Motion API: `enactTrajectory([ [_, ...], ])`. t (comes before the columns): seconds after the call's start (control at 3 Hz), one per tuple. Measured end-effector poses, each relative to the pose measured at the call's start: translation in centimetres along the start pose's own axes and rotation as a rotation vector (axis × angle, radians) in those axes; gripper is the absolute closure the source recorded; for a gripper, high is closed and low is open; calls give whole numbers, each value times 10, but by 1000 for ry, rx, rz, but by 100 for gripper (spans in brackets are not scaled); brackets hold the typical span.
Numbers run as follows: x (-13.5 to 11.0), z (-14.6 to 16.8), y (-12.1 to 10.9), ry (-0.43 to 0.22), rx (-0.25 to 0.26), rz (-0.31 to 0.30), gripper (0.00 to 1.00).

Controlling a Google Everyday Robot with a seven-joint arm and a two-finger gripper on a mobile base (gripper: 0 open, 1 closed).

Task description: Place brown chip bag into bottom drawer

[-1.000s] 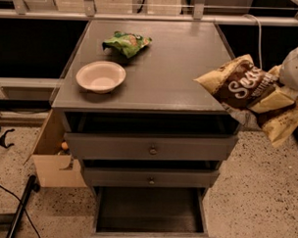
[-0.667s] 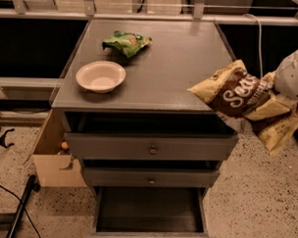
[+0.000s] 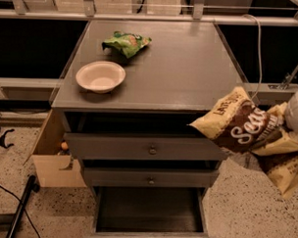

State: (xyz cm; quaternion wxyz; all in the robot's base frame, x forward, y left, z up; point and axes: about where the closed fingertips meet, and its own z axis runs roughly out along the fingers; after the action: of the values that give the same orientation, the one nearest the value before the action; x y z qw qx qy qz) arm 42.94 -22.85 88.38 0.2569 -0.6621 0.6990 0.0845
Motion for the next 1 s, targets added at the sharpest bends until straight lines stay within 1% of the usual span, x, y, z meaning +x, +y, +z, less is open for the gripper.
enactTrajectory([
  [0.33, 15, 23, 40, -42, -3, -29, 100],
  [0.67, 44, 73, 70, -61, 26, -72, 100],
  [1.0, 44, 73, 70, -61, 26, -72, 100],
])
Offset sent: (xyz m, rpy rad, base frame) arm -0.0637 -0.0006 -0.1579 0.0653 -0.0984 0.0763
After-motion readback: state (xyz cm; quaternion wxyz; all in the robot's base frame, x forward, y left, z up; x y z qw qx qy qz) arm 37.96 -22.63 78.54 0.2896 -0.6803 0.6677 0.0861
